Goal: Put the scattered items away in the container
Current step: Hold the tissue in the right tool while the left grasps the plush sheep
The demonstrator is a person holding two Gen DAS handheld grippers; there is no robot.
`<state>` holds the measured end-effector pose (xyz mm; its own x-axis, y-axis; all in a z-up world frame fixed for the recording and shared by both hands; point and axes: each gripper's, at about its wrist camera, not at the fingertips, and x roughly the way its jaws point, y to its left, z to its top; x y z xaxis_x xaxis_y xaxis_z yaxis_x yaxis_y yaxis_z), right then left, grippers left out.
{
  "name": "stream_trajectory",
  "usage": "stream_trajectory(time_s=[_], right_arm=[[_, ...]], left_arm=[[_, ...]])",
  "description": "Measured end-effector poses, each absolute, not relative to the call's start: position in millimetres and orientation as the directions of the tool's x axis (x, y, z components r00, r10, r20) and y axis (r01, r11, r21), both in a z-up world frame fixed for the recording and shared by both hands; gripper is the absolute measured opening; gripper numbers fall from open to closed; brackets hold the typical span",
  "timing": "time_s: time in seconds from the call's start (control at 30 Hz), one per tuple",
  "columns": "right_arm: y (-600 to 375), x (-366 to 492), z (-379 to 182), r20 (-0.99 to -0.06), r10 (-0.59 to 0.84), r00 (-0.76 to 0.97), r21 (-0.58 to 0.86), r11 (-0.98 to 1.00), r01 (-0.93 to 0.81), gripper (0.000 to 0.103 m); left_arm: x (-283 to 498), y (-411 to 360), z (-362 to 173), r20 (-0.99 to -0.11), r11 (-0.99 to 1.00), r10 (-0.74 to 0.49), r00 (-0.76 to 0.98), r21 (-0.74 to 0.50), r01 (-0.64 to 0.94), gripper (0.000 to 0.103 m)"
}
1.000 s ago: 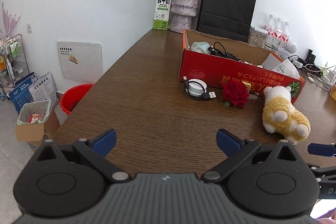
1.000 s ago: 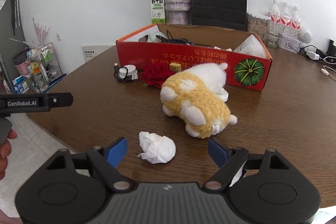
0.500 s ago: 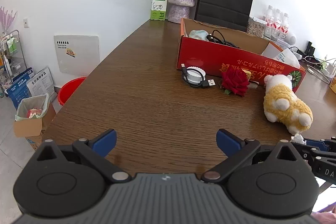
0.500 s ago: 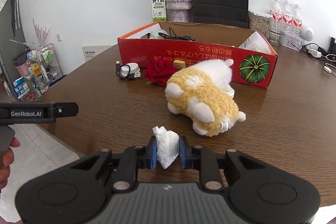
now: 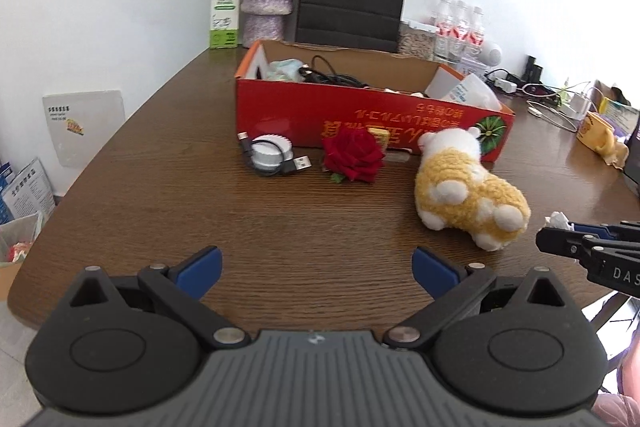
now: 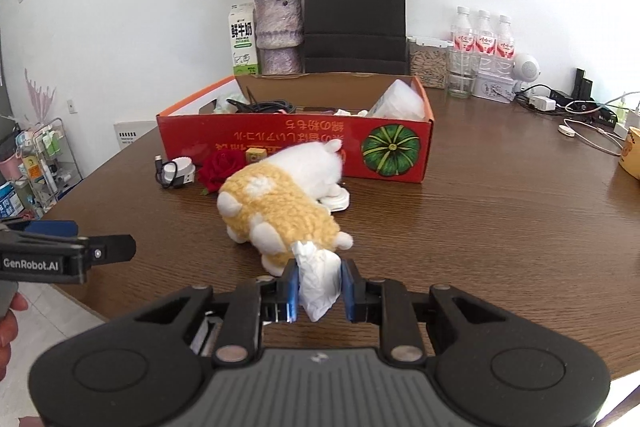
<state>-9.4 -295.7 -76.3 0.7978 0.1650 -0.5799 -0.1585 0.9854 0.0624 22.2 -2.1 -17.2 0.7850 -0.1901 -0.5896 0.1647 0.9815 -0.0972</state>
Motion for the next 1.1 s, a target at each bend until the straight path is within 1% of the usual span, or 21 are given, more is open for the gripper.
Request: stream_trajectory(time_s=[0.13, 0.27, 0.67, 0.8, 0.9, 1.1], right_arm=[[-304, -4, -77, -0.572, 0.181, 0.800, 0.075, 0.983, -0.169, 0.020], [-308, 9, -86, -0.582, 0.203, 0.787, 0.102, 0.979, -0.176, 0.020], [-321, 42, -92, -0.561, 0.285, 0.778, 0.154, 0.958, -0.240, 0.020], [-330, 47, -94, -0.558, 0.293, 0.776, 0.167, 0.956, -0.241, 0.020], [-338, 52, -95, -0.562, 0.304, 0.769, 0.185, 0.953, -0.241, 0.020], [-351, 58, -97, -0.567, 0.312, 0.762, 0.177, 0.950, -0.257, 0.020]], left_arm=[[27, -28, -13, -0.580, 0.971, -0.225, 0.783, -0.064, 0.232, 0.103], [33, -47, -11, -0.576, 0.965, -0.233, 0.784, -0.038, 0.259, 0.103], [41, -87, -9, -0.572, 0.957, -0.214, 0.792, 0.040, 0.288, 0.103], [51, -102, -10, -0.577, 0.952, -0.204, 0.790, 0.070, 0.297, 0.103], [59, -110, -11, -0.587, 0.952, -0.199, 0.785, 0.075, 0.298, 0.103], [67, -124, -16, -0.592, 0.947, -0.204, 0.780, 0.083, 0.310, 0.103]])
